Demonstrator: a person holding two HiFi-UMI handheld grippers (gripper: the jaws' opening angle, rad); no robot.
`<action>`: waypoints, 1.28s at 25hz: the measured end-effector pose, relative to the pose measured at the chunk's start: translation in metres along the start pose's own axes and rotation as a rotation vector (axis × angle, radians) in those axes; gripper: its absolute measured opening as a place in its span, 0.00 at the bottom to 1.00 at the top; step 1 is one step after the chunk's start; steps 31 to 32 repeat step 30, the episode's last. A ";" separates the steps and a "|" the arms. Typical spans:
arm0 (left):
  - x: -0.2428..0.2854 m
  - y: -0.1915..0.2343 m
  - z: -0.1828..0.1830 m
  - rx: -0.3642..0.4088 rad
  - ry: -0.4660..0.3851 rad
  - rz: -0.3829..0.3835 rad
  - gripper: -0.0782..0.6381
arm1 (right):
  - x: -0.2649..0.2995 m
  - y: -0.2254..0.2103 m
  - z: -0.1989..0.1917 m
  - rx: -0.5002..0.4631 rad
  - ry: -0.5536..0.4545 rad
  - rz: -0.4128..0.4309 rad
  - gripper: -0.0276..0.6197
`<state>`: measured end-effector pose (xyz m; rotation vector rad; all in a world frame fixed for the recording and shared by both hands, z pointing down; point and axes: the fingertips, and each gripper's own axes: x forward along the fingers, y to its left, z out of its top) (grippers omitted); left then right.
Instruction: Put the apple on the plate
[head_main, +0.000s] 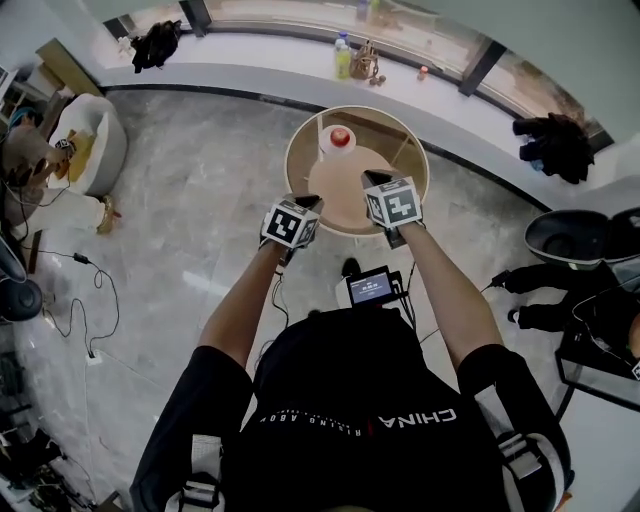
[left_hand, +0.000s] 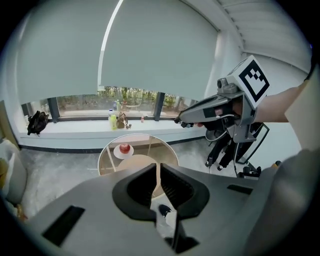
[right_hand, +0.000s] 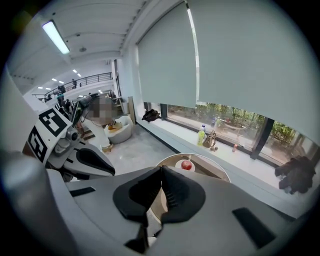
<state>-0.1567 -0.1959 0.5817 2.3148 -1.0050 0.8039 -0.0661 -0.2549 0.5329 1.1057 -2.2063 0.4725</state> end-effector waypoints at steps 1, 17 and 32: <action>-0.005 -0.005 -0.011 0.007 0.005 -0.009 0.13 | -0.006 0.010 -0.009 -0.007 0.008 -0.002 0.09; -0.018 -0.094 -0.056 0.024 0.000 -0.038 0.14 | -0.083 0.042 -0.086 -0.052 0.072 0.010 0.09; 0.009 -0.174 0.002 0.069 -0.026 -0.024 0.14 | -0.133 -0.021 -0.094 -0.019 0.013 0.049 0.09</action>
